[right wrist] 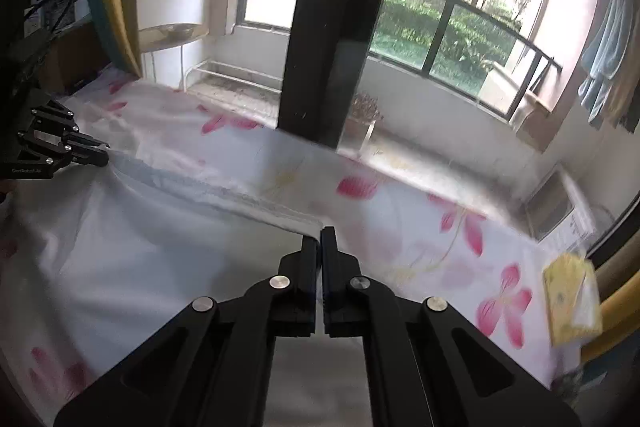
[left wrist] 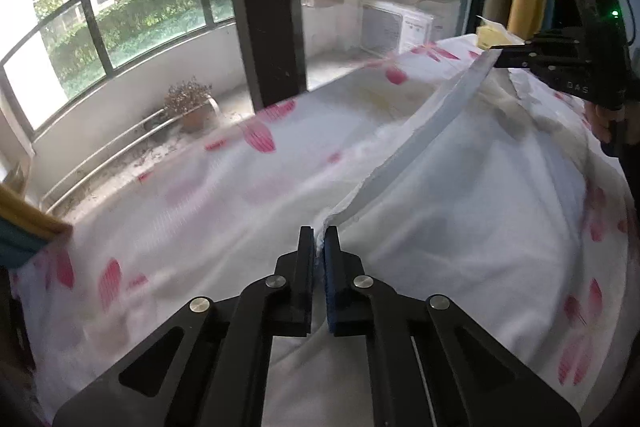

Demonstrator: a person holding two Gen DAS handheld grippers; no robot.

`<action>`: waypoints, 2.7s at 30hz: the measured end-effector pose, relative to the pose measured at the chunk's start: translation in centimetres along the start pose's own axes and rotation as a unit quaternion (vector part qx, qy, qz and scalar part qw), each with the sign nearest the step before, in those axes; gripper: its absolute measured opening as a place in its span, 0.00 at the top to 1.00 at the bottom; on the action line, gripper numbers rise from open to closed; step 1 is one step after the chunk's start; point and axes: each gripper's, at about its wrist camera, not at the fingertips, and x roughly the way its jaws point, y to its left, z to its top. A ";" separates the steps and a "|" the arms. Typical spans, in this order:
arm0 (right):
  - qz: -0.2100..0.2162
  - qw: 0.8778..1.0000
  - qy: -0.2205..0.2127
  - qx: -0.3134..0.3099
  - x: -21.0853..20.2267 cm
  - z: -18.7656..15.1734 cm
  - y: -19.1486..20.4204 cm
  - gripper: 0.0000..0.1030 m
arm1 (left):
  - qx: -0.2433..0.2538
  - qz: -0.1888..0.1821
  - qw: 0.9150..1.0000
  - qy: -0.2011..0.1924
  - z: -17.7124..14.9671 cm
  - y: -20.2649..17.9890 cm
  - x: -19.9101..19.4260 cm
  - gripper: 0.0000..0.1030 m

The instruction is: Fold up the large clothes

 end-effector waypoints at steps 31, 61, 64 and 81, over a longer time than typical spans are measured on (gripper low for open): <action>-0.106 0.993 0.041 0.043 2.4 -0.2 -5.5 0.50 | -0.184 0.147 0.972 -0.002 -4.5 10.4 -5.7 0.53; -0.081 0.969 0.081 0.220 -7.1 -15.8 -3.8 0.90 | -0.273 0.084 0.958 0.008 -16.4 2.3 -10.6 0.95; -0.082 0.968 0.076 0.225 -8.2 -16.3 -3.7 0.91 | -0.274 0.082 0.958 0.004 -16.8 2.0 -11.3 0.96; -0.088 0.956 0.066 0.270 -14.7 -21.2 -2.5 0.91 | -0.269 0.065 0.961 -0.001 -20.2 -2.5 -15.3 0.96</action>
